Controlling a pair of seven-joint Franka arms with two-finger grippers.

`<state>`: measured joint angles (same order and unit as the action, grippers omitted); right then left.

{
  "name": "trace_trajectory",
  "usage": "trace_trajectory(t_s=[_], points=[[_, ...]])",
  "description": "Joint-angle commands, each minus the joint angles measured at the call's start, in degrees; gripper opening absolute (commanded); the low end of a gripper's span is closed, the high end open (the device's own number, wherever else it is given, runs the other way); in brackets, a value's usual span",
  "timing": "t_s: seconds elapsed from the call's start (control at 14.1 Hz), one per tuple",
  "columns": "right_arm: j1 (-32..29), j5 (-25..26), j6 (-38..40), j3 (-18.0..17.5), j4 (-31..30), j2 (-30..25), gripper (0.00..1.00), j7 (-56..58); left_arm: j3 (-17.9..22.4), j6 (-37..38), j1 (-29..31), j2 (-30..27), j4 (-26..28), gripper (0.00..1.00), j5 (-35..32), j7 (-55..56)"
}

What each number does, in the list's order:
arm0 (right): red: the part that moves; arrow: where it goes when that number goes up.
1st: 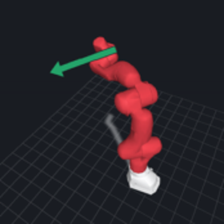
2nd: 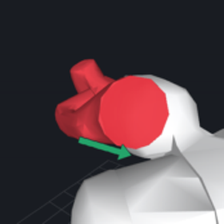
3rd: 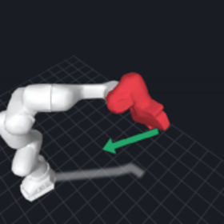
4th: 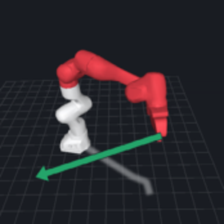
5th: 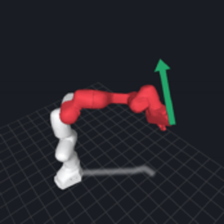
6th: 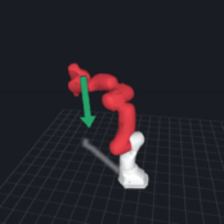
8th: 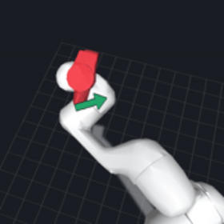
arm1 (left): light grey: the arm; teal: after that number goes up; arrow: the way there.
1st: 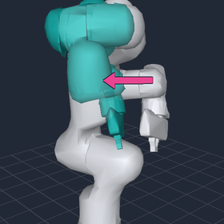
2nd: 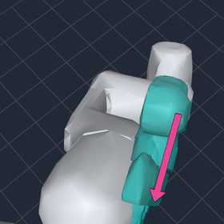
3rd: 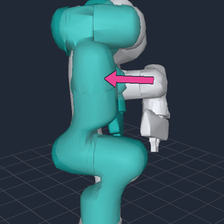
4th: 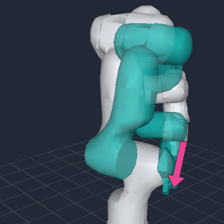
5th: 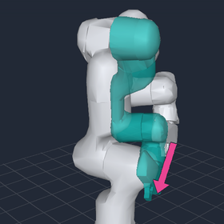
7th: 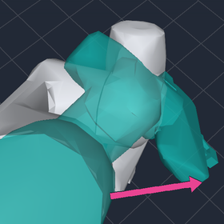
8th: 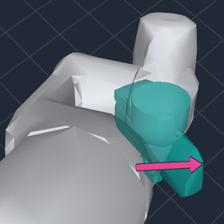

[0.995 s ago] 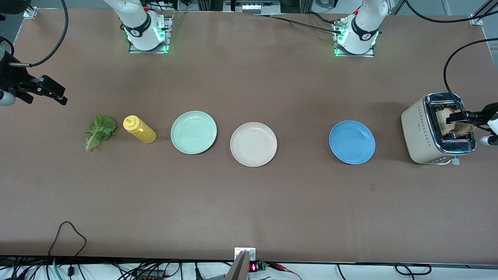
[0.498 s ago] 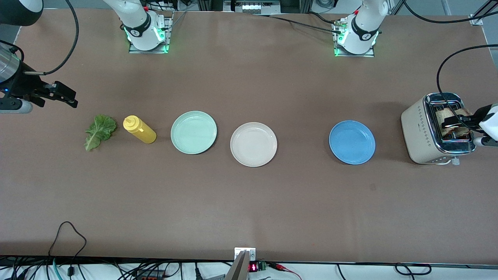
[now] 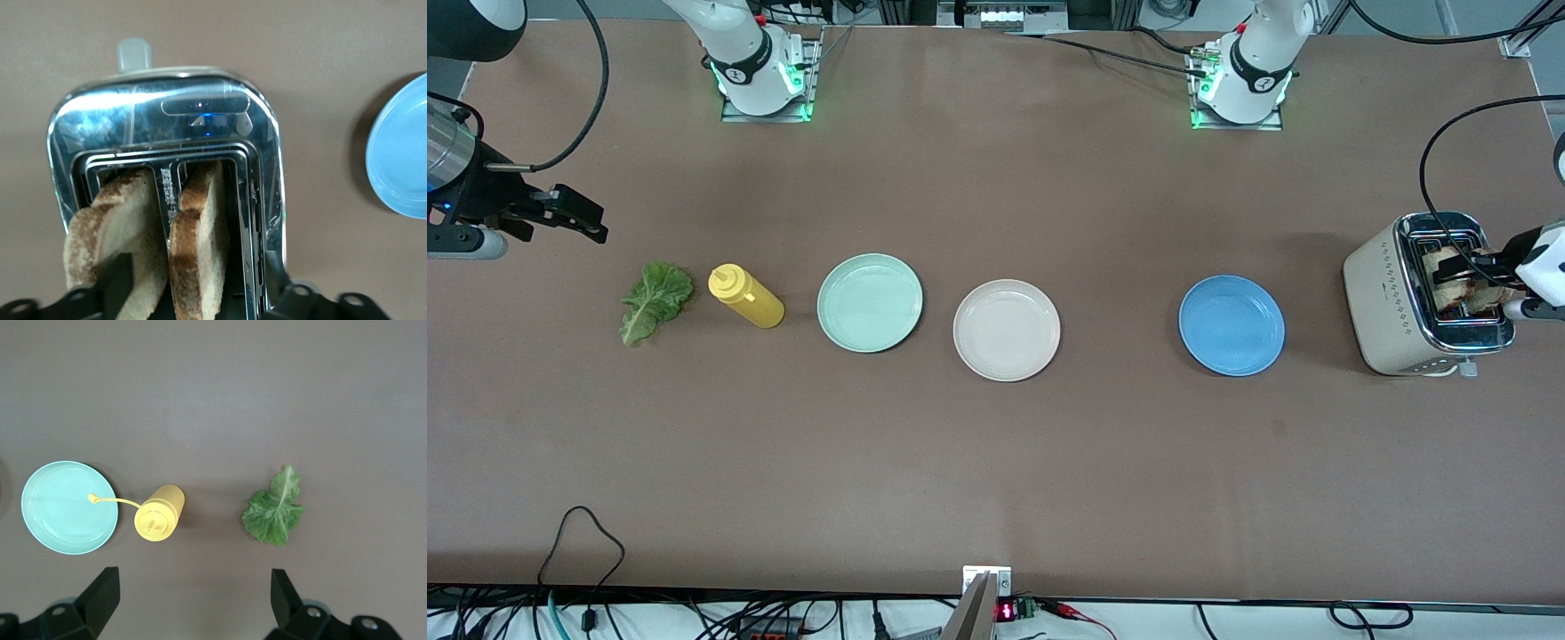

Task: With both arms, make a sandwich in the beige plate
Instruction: 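Grasp the toast slice with the left gripper and lift it out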

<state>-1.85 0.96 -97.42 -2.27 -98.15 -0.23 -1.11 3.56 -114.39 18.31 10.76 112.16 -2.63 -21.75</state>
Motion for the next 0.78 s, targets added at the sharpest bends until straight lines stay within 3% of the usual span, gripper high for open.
trace_trajectory(t_s=[0.0, 0.14, 0.28, 0.57, 0.71], points=[[0.09, 0.01, 1.01, -0.01, 1.03, 0.05, 1.0, 0.4, -0.57, -0.31, 1.37, -1.89, 2.19, 0.37, -0.53, -1.71], [0.62, 0.45, 1.01, -0.1, 1.03, 0.05, 1.0, 0.23, -0.57, 0.04, 1.37, -1.89, 1.93, 0.12, -0.53, -2.24], [0.62, 0.45, 1.01, -0.1, 1.38, 0.14, 1.0, 0.23, -0.74, 1.18, 1.29, -1.97, 1.4, 0.01, -0.53, -3.38], [0.53, 0.1, 1.18, -0.01, 2.52, 0.84, 1.0, 0.32, -1.0, 3.81, 1.29, -1.97, -0.88, 0.0, -0.53, -4.35], [0.53, 0.1, 1.18, -0.01, 2.52, 0.84, 1.0, 0.32, -1.18, 8.89, 1.11, -1.8, -5.0, 0.0, -0.53, -4.35]])
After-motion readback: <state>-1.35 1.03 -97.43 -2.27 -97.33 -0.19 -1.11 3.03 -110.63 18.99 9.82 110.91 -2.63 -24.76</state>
